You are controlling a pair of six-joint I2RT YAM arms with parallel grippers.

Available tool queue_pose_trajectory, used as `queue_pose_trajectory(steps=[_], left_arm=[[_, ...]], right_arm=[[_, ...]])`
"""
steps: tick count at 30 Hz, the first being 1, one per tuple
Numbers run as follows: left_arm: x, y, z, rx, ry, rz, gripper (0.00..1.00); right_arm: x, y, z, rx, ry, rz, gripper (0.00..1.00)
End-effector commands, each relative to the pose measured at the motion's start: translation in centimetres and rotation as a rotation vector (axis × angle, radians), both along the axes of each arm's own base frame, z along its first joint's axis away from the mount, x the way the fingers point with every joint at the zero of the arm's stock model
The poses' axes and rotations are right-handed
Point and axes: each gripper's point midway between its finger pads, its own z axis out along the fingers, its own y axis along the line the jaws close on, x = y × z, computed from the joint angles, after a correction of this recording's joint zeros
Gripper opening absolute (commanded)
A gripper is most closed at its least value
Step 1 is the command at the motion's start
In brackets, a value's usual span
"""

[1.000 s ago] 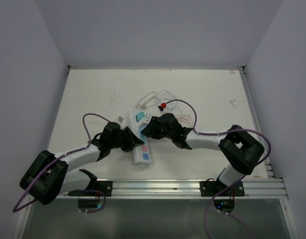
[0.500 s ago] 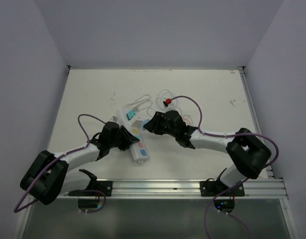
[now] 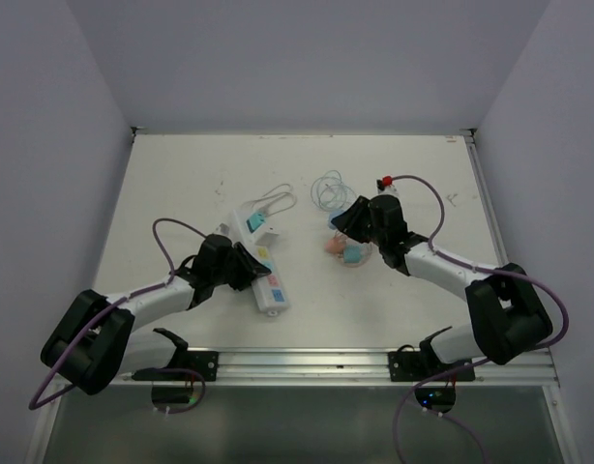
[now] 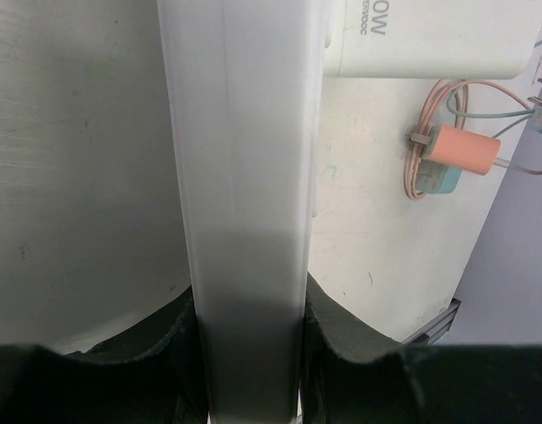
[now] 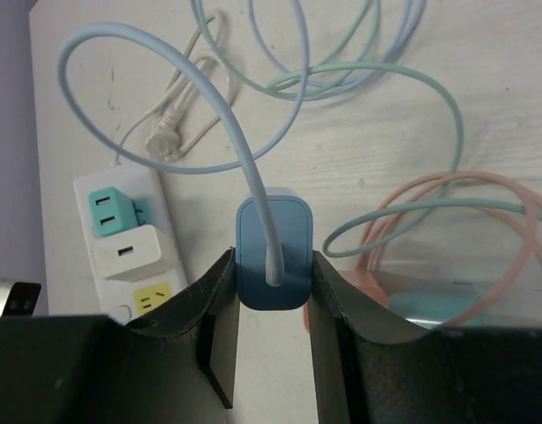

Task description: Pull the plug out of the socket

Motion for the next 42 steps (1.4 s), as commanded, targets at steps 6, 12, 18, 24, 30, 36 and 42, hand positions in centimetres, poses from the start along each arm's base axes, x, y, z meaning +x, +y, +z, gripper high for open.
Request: queue_pose_trajectory(steps=[6,12,18,24,30,36,42], left_arm=[[-1.1,1.3,-2.4,0.11,0.047,-0.054,0.0],[-1.3,1.1,-2.5,0.101,0.05,-0.069,0.0],[-1.1,0.9,-2.2,0.089,0.042,-0.075,0.0],[-1.1,0.7,-2.0,0.082,0.04,-0.082,0.0],[-0.9,0.5,-1.8,0.076,0.035,-0.087,0.0],[-1.1,0.4,-1.8,0.072,0.038,-0.096,0.0],[-1.3,0.3,-1.5,0.065,0.025,-0.112,0.0]], right_arm=[[-0.1,-1.7,-2.5,0.015,0.127,0.044,0.09],[0.1,-3.4,-3.2,-0.023,0.162,0.029,0.44],[0.3,-4.8,-1.3,-0.092,0.12,0.03,0.74],[-0.1,-6.2,1.1,-0.179,0.094,0.022,0.93],[-0.4,-4.7,5.8,-0.144,-0.02,0.082,0.96],[-0.9,-0.1,9.8,-0.127,-0.127,0.181,0.98],[-1.2,6.4,9.8,-0.055,-0.113,0.317,0.99]])
